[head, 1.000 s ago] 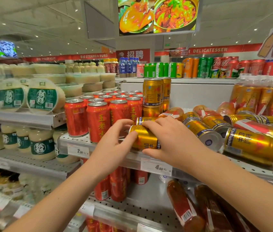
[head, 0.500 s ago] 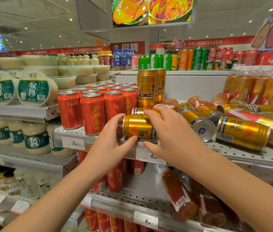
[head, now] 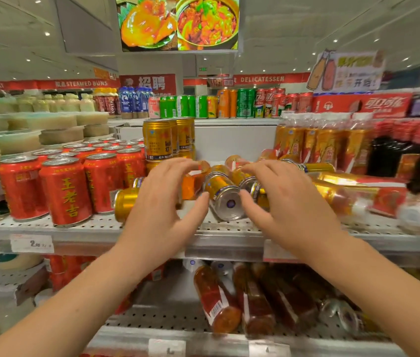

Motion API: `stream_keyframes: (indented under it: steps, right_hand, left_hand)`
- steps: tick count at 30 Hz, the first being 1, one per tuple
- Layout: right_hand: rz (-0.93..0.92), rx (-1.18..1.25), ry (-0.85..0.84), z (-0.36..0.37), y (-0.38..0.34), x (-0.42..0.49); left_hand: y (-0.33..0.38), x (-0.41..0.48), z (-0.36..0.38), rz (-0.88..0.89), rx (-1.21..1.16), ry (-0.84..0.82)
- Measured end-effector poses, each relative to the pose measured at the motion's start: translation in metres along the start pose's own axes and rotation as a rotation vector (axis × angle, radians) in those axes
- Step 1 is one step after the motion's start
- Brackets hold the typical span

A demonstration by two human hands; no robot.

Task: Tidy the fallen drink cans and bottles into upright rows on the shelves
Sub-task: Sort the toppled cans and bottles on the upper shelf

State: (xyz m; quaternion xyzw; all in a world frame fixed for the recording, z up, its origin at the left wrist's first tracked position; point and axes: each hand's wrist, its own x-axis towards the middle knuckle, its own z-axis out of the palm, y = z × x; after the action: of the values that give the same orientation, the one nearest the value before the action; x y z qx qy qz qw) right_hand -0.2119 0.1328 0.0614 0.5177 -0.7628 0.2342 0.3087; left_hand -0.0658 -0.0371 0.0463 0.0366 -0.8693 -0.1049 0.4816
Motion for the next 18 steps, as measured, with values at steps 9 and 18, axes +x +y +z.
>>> stream_keyframes:
  steps: [9, 18]
  right_hand:
    - [0.176, -0.045, 0.005, -0.074, 0.142, -0.069]
    - [0.154, -0.133, -0.276, -0.13, 0.282, -0.121]
  left_hand:
    - [0.106, 0.065, 0.115, 0.154, -0.002, -0.324]
    - [0.204, 0.101, 0.203, 0.26, 0.0, -0.498]
